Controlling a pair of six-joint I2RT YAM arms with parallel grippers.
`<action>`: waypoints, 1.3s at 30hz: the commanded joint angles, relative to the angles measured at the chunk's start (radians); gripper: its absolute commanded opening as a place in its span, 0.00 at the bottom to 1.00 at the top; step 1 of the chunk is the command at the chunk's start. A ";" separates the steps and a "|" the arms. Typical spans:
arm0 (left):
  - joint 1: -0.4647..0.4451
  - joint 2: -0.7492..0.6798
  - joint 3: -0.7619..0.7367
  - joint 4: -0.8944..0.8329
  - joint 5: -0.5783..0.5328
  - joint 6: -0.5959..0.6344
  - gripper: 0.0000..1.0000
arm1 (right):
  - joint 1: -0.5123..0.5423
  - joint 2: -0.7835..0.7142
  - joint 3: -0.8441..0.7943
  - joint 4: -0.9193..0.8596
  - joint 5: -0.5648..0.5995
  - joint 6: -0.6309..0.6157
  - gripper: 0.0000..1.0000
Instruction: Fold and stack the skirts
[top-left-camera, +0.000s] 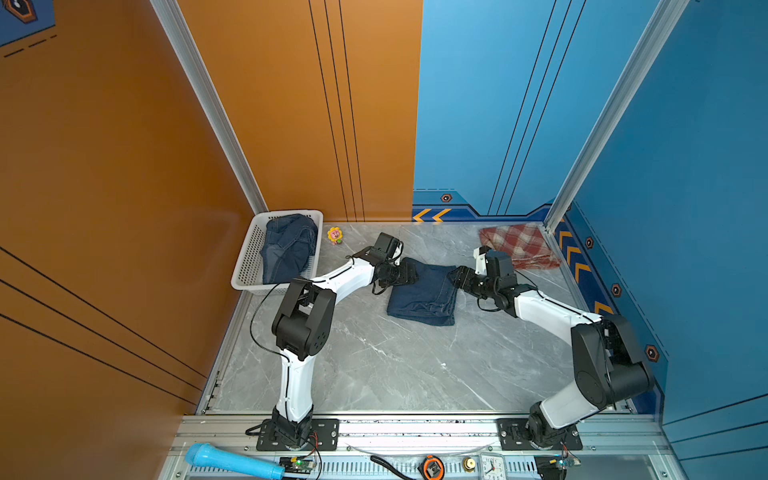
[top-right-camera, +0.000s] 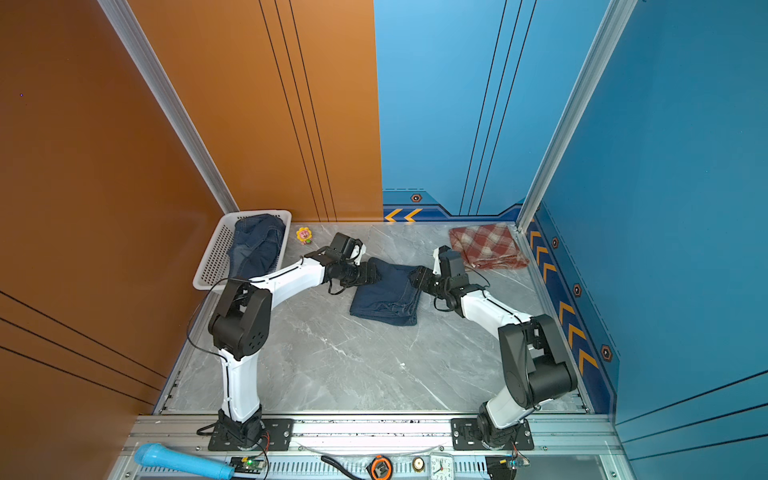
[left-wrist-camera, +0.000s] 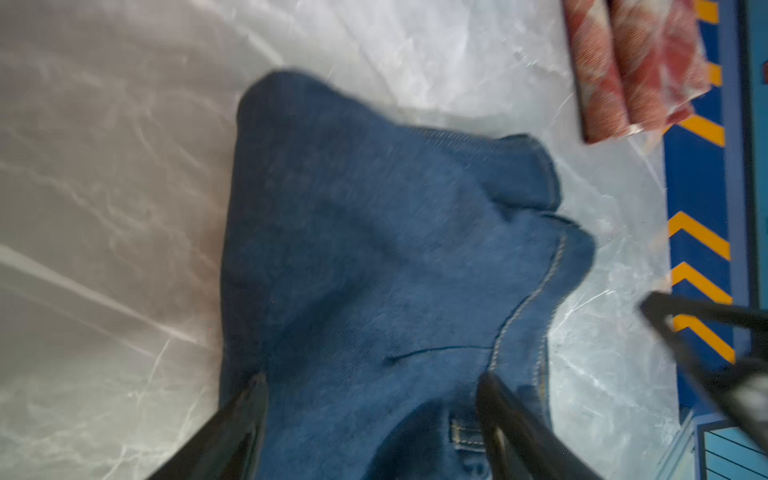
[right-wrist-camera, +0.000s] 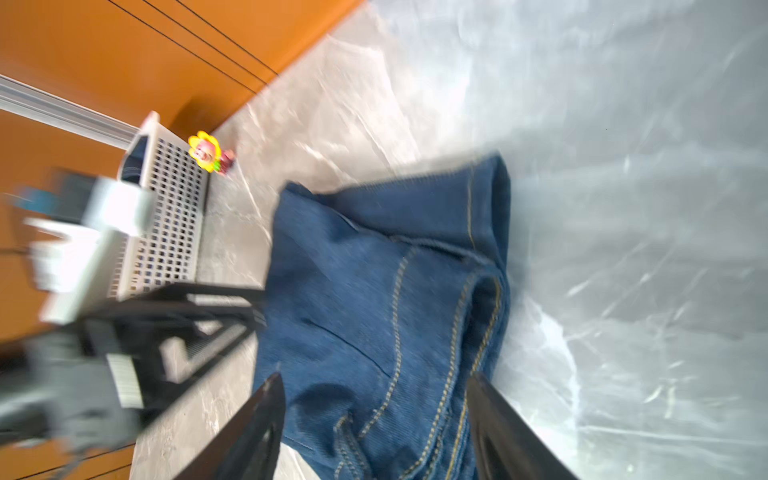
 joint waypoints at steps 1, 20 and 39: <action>-0.007 0.013 -0.042 0.053 -0.005 -0.009 0.79 | 0.007 -0.021 0.050 -0.113 0.033 -0.045 0.66; -0.072 -0.031 -0.236 0.104 -0.055 0.004 0.76 | 0.063 0.466 0.328 0.043 -0.126 0.074 0.32; -0.098 -0.120 -0.278 0.092 -0.033 0.034 0.77 | 0.029 0.396 0.380 -0.087 -0.061 0.053 0.52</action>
